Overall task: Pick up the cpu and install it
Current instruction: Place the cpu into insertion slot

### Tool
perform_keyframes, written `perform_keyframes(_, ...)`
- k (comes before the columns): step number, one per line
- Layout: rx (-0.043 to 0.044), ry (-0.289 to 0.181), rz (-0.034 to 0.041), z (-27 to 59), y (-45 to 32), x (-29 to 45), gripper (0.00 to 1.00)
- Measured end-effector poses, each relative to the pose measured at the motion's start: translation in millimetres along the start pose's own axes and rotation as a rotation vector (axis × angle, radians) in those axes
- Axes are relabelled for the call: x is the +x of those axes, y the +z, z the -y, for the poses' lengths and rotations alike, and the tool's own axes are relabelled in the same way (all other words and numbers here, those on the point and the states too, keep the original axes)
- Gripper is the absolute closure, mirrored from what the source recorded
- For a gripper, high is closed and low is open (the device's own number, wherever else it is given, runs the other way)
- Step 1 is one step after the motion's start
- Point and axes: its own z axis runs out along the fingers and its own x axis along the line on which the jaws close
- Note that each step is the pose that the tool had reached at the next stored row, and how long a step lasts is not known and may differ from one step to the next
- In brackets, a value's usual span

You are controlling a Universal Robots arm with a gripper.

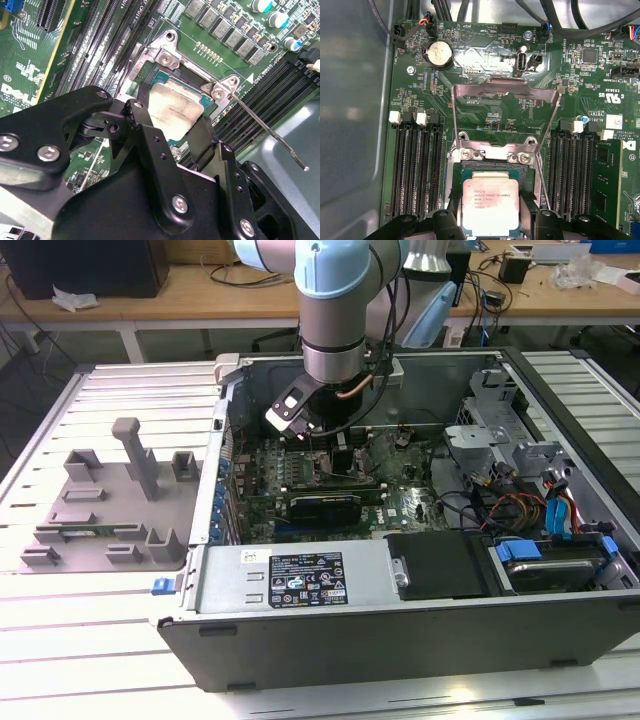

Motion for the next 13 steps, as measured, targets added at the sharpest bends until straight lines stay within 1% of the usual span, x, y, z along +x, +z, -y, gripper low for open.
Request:
perform_keyframes(6, 0.0, 0.0, 0.0001, 0.0, 0.0, 0.0, 0.46)
perform_keyframes(8, -0.0004, 0.006, -0.0001, -0.2, -1.7, 0.1, 0.46)
perform_keyframes(11, -0.0007, 0.026, 0.0013, -0.2, -2.5, 0.0, 0.46)
perform_keyframes(13, -0.0012, 0.059, 0.0035, -0.1, -2.5, -0.1, 0.46)
